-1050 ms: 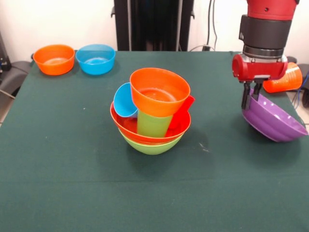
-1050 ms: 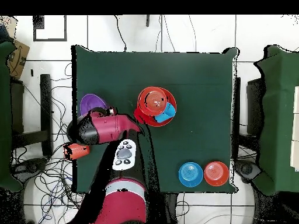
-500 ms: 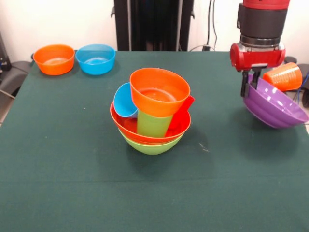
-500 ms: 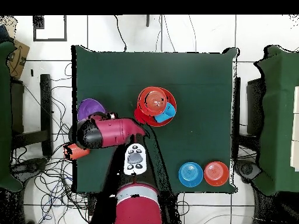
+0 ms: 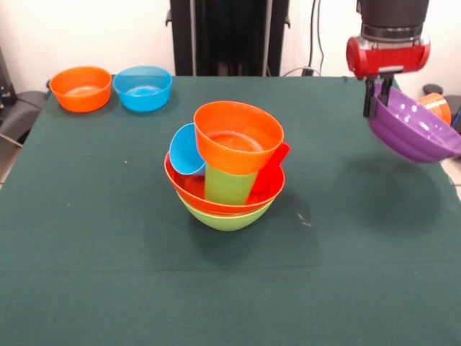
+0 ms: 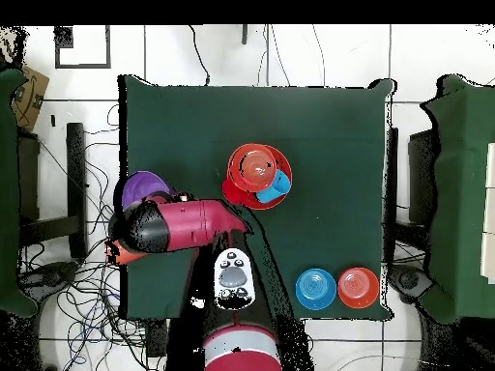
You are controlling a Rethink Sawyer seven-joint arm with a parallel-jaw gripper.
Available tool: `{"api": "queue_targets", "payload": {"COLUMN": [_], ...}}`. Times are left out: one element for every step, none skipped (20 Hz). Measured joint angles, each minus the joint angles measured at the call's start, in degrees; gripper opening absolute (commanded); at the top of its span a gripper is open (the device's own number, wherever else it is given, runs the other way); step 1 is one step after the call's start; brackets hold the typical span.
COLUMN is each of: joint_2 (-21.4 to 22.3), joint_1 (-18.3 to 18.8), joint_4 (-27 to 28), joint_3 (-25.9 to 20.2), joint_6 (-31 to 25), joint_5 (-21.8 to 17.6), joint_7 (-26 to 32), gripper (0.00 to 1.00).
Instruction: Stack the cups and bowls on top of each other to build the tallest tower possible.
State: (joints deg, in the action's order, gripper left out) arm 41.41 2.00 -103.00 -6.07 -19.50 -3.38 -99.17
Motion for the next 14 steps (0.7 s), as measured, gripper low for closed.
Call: {"api": "queue_targets", "payload": {"joint_2": [0.7,1.2,2.3,2.9,4.0,4.9,5.5,6.1,6.9,8.0,8.1,9.0,9.6,9.9], "joint_1": [0.4,0.7,1.5,2.0,2.9,3.8,4.4,5.0,5.7,6.7,6.8,7.8,8.5,8.8], "joint_4": [-0.4,-0.7,-1.3,-1.7,-2.4,-2.9,-3.3,-3.6,-4.0,-4.5,-4.5,-4.9,-5.1,-5.2], "joint_3": [-0.4,-0.7,-1.5,-1.9,-2.8,-3.6,-4.1,-4.6,-5.2,-6.1,-6.2,-7.0,-7.6,-7.9], "joint_6": [-0.7,-1.1,-2.1,-2.5,-3.4,-4.1,-4.4,-4.8,-5.3,-6.2,-6.3,-7.1,-7.7,-8.0], "joint_5": [0.0,0.0,0.0,0.0,0.0,0.0,0.0,0.0,0.0,0.0,0.0,-0.1,-0.1,-0.1], "joint_7": [0.0,0.0,0.0,0.0,0.0,0.0,0.0,0.0,0.0,0.0,0.0,0.0,0.0,0.0], "gripper": [0.0,0.0,0.0,0.0,0.0,0.0,0.0,0.0,0.0,0.0,0.0,0.0,0.0,0.0]}}
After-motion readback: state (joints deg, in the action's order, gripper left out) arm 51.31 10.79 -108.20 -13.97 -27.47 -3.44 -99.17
